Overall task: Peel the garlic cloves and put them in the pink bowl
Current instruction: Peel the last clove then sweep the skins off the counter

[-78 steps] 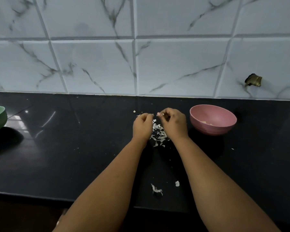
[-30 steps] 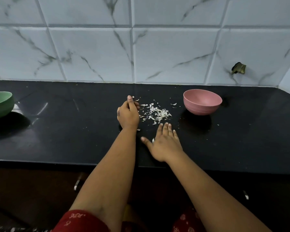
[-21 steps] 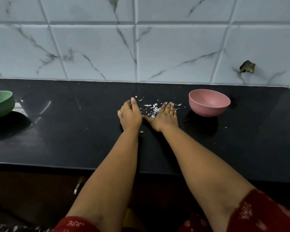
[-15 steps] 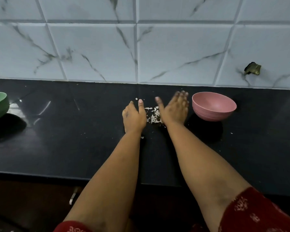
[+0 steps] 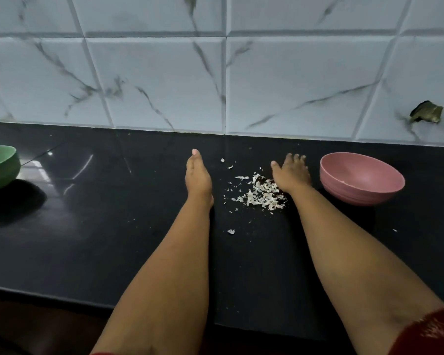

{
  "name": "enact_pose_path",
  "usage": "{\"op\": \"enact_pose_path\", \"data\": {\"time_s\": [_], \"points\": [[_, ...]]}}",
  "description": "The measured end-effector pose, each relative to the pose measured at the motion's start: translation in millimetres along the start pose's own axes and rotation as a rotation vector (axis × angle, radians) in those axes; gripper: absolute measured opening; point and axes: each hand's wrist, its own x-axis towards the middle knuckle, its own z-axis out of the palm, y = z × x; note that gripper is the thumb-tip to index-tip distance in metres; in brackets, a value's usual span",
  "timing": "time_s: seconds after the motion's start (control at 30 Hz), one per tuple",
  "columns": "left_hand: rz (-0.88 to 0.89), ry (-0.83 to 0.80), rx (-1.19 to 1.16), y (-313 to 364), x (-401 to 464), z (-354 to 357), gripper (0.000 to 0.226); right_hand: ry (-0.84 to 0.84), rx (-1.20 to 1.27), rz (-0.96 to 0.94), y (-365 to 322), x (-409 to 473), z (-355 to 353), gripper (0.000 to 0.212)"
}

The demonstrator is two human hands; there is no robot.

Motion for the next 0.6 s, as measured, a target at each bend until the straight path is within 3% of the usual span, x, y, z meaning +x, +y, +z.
{"op": "enact_pose_path", "data": {"time_s": [0.17,0.23,0.33,0.37,0.43,0.5,0.6], "points": [[0.020,-0.041,0.080,-3,4,5,0.059,-0.230,-0.185,-0.280,-22,-5,11,0.075],[0.028,-0.048,0.097,-3,4,5,0.059,-0.276,-0.036,-0.339,-36,-17,12,0.069],[0.041,-0.053,0.111,1,0,3,0.056,-0.379,0.463,-0.326,-40,-35,-7,0.056],[0.035,-0.054,0.104,2,0,3,0.052,-0.423,0.484,-0.354,-37,-41,-15,0.056],[0.033,-0.052,0.104,3,-1,3,0.040,-0.507,0.238,-0.458,-26,-52,-21,0.061],[0.047,-0.052,0.111,4,-3,2,0.035,-0.457,0.108,-0.545,-17,-61,-11,0.047],[0.059,-0.072,0.124,4,-4,1,0.035,-0.140,0.231,-0.635,-13,-66,6,0.028]]}}
